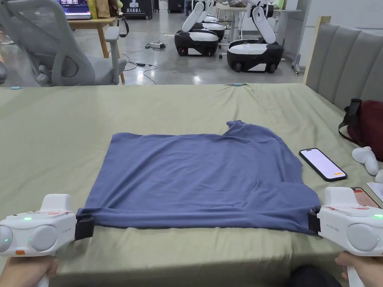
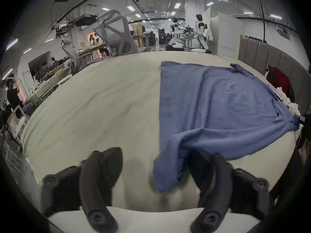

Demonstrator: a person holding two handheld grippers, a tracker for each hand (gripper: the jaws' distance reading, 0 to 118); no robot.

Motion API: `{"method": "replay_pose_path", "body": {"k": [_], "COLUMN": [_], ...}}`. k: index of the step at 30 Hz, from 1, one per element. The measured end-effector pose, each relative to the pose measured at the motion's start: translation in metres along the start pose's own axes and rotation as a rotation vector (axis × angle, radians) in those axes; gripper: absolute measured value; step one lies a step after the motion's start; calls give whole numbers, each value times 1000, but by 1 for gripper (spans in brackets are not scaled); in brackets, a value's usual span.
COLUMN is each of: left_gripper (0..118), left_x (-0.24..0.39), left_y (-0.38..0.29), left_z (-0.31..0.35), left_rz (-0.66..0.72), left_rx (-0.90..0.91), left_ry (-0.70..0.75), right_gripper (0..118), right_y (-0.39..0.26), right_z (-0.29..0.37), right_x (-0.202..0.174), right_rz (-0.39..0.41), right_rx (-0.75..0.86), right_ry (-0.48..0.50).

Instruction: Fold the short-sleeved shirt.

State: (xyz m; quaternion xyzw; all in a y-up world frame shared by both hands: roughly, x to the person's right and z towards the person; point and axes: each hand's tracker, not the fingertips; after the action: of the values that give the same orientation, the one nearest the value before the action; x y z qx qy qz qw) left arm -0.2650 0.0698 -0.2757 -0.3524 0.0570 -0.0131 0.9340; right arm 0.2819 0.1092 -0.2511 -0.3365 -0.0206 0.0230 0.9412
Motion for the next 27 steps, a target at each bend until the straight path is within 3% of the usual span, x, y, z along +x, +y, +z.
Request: {"method": "replay_pose_path", "body": {"k": [1,4,7,8,9,10,11,12,14,18,20,22,23,24,27], "left_gripper": [71,5,4,4,4,4,4,4,4,4,4,4,4,4,4], "left_x": [0,7,13,13,11,10,9,9,10,11,14,16,17,18,18], "left_y": [0,0,3,4,5,6,6,6,6,5,5,5,5,5,4], "left_z": [-2,2,2,4,5,5,5,8,9,9,10,10,9,9,8], "left_rz": [4,43,0,9,30,42,45,45,38,41,48,53,51,49,48], "left_rx": [3,31,21,19,14,12,13,15,19,14,12,9,7,3,0], "left_ry": [-28,-79,-29,-30,-34,-38,-42,-43,-42,-35,-28,-18,-15,-11,-12], "right_gripper": [0,0,0,5,23,56,103,118,108,107,99,77,49,36,14], "right_y": [0,-1,-1,-1,0,1,1,1,1,3,3,4,5,4,1], "right_z": [-1,-1,-3,-4,-4,-5,-8,-10,-14,-30,-38,-41,-44,-47,-45], "right_x": [0,2,3,4,4,4,4,5,3,2,2,4,4,4,5], "right_rz": [1,0,4,6,10,14,16,14,9,10,12,8,8,5,15], "right_rx": [-2,-7,-10,-10,-13,-16,-22,-31,-12,-93,-108,-125,-138,-141,-141], "right_ry": [-2,-4,-7,-6,-8,-7,-8,-13,-6,-17,-8,-3,0,8,49]}}
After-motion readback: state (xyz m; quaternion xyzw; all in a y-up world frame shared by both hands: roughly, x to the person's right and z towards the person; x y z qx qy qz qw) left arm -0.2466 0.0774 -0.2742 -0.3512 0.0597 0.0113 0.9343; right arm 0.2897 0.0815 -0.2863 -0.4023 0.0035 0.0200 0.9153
